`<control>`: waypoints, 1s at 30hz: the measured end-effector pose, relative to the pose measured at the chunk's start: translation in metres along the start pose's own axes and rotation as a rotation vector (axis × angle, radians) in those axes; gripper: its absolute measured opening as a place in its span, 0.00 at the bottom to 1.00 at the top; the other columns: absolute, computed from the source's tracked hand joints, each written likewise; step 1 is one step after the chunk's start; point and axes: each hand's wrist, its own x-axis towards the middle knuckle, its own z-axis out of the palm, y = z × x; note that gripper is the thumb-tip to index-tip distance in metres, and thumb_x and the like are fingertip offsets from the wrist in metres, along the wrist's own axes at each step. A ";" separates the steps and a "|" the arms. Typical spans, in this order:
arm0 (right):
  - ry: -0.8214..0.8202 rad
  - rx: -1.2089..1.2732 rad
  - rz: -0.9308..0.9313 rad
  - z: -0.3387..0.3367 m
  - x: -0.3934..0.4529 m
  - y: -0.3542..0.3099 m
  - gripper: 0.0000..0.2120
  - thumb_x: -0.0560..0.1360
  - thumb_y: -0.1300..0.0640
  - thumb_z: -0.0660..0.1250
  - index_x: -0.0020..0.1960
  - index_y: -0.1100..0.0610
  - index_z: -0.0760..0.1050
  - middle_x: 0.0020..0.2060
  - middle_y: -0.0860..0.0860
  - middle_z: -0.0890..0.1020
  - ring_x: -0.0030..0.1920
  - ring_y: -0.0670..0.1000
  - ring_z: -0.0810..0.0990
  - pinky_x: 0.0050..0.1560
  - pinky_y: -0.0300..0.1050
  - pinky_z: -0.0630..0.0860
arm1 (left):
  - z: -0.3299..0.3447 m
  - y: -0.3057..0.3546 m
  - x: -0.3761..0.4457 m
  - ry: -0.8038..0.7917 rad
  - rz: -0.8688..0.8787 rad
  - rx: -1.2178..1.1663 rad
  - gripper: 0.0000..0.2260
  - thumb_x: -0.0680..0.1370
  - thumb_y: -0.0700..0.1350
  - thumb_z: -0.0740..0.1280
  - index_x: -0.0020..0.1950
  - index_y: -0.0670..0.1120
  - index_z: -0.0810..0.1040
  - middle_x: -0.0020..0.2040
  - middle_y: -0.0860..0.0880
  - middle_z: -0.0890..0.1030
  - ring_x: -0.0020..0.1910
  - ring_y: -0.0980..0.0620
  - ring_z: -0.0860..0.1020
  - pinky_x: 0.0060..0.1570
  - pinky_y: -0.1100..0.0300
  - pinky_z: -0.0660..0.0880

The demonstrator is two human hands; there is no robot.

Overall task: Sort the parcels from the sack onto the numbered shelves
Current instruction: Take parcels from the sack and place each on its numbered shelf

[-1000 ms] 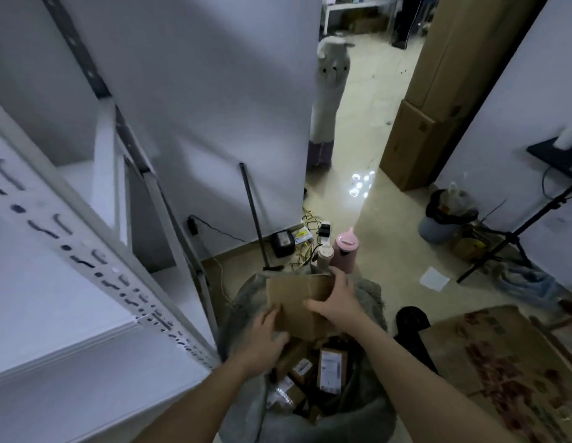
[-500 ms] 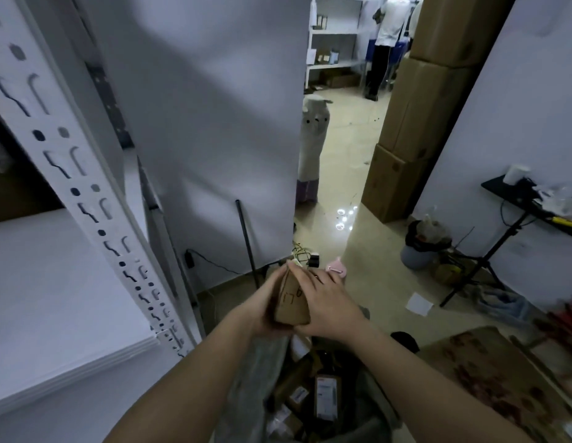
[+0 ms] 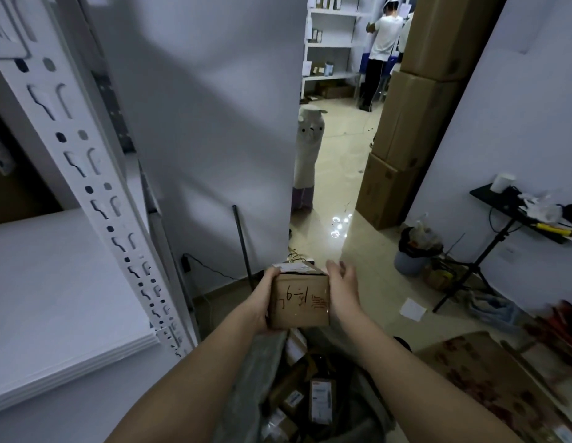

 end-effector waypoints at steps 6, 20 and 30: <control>-0.359 0.352 0.402 -0.021 -0.033 -0.016 0.23 0.79 0.37 0.55 0.47 0.56 0.76 0.42 0.58 0.81 0.43 0.57 0.78 0.44 0.52 0.75 | 0.004 -0.008 -0.018 0.022 0.046 -0.027 0.26 0.74 0.66 0.61 0.49 0.43 0.80 0.37 0.42 0.85 0.46 0.43 0.80 0.49 0.52 0.77; -0.688 0.247 0.295 -0.033 -0.125 -0.001 0.23 0.77 0.38 0.59 0.47 0.57 0.80 0.35 0.57 0.85 0.46 0.58 0.80 0.47 0.51 0.78 | 0.018 -0.093 -0.159 0.273 0.265 -0.238 0.28 0.77 0.66 0.56 0.53 0.43 0.80 0.43 0.40 0.83 0.46 0.42 0.79 0.46 0.53 0.76; -0.920 0.085 0.170 0.040 -0.241 -0.018 0.33 0.75 0.28 0.53 0.56 0.55 0.79 0.46 0.57 0.85 0.46 0.56 0.83 0.43 0.46 0.80 | -0.048 -0.139 -0.283 0.489 0.429 -0.443 0.28 0.77 0.66 0.56 0.50 0.43 0.81 0.39 0.41 0.84 0.44 0.43 0.80 0.46 0.52 0.77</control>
